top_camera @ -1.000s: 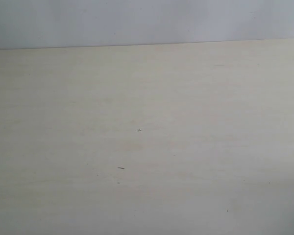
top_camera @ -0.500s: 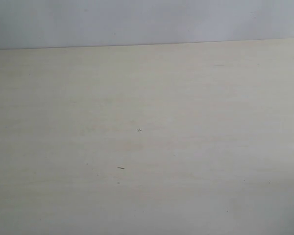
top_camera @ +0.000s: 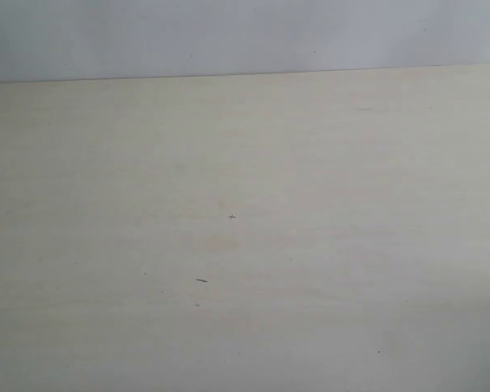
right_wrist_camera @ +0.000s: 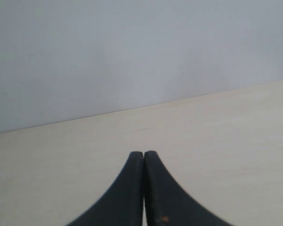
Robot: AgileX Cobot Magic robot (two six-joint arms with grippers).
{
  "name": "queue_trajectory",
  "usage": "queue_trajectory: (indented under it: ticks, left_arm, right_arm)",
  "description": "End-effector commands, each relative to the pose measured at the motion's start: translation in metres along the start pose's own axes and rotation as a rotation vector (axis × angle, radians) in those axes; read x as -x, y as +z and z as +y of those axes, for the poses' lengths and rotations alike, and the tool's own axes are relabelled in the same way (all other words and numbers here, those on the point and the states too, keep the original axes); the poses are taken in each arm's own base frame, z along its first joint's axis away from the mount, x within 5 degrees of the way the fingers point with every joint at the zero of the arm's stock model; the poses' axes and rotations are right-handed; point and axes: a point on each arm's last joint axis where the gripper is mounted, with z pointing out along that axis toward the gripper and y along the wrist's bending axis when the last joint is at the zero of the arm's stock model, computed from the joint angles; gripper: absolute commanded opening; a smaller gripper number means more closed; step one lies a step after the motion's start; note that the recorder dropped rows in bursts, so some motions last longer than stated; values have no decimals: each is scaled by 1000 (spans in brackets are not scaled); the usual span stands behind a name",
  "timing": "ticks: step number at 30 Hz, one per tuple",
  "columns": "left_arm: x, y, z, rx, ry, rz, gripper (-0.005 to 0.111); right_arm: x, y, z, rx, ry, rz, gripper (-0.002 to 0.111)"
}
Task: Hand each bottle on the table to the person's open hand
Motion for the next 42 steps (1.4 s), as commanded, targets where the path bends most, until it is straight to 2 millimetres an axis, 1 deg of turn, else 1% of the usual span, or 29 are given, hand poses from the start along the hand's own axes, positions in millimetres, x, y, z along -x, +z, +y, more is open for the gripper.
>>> queue_trajectory:
  ticks: [1,5,12,15,19,20,42]
  left_arm:
    - [1,-2,0,-2,0,-28,0]
    - [3,-6,0,-8,0,-74,0]
    - [1,-6,0,-5,0,-60,0]
    - [-3,-6,1,5,0,-10,0]
    - [-15,-7,4,33,-1,125,0]
    - [-16,-7,4,35,-3,135,0]
    - [-16,-7,4,34,-1,133,0]
  right_arm:
    - [-1,0,-1,-6,-1,-1,0]
    - [-1,0,-1,-6,-1,-1,0]
    - [-1,0,-1,-6,-1,-1,0]
    - [-1,0,-1,-6,-1,-1,0]
    - [-1,0,-1,-6,-1,-1,0]
    - [-1,0,-1,-6,-1,-1,0]
    - [-1,0,-1,-6,-1,-1,0]
